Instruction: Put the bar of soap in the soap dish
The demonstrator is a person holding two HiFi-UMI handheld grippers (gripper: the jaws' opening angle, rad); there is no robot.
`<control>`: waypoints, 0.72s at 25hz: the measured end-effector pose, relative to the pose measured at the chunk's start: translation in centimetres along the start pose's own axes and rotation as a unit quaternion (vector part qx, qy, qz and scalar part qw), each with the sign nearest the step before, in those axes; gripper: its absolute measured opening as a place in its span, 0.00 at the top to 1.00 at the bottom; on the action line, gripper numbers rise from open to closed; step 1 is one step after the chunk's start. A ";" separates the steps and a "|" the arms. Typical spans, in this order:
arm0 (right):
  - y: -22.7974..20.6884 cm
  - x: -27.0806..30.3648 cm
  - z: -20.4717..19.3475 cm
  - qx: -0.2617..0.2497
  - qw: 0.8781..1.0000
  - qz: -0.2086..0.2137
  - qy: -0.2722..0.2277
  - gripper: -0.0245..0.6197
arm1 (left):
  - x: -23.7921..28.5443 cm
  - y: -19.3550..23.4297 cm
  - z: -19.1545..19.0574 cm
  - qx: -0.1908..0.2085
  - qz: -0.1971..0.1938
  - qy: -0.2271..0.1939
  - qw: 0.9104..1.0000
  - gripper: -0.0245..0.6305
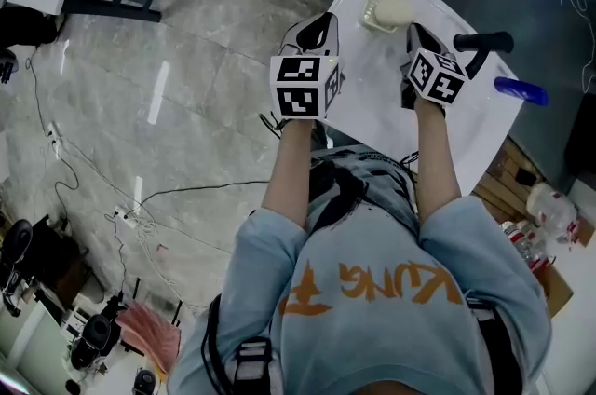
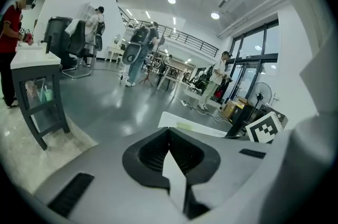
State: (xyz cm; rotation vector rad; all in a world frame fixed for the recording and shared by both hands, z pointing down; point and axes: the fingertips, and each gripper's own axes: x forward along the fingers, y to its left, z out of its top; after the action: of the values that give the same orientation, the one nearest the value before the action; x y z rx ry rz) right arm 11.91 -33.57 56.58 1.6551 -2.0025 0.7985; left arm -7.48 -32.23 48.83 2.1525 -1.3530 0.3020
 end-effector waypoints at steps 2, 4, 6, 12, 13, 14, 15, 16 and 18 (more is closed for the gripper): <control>0.2 0.1 0.5 0.003 1.000 0.007 -0.007 0.91 | 0.0 0.4 0.1 -0.002 0.002 -0.002 1.000 0.93; 0.2 0.1 0.8 0.005 1.000 0.014 -0.011 0.91 | -0.3 0.6 0.2 -0.004 0.005 -0.003 1.000 0.93; 0.2 -0.1 1.1 0.004 1.000 0.018 -0.015 0.91 | -0.7 0.7 0.2 -0.006 0.010 -0.005 1.000 0.93; 0.9 0.4 1.6 0.001 0.999 0.034 -0.021 0.91 | -1.0 1.3 -0.2 -0.013 0.019 -0.003 1.000 0.93; 1.0 0.6 1.7 0.001 0.999 0.036 -0.023 0.91 | -0.9 1.3 -0.4 -0.013 0.018 -0.001 1.000 0.93; 1.1 0.6 1.9 0.000 0.999 0.039 -0.024 0.91 | -0.8 1.2 -0.5 -0.013 0.018 0.000 1.000 0.93; 1.2 0.6 1.9 0.001 0.999 0.041 -0.026 0.91 | -0.8 1.0 -0.6 -0.013 0.017 0.002 1.000 0.93; 1.3 0.6 2.0 0.001 0.999 0.043 -0.027 0.91 | -0.9 0.9 -0.7 -0.012 0.017 0.003 1.000 0.93; 1.3 0.5 2.0 0.002 0.998 0.047 -0.029 0.91 | -1.0 0.7 -0.9 -0.013 0.017 0.004 1.000 0.93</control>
State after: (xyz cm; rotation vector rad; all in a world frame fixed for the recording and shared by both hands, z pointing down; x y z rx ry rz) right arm 10.62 -35.16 55.19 1.6132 -2.1344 0.7962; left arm -8.46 -31.21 49.37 2.1070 -1.3836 0.3051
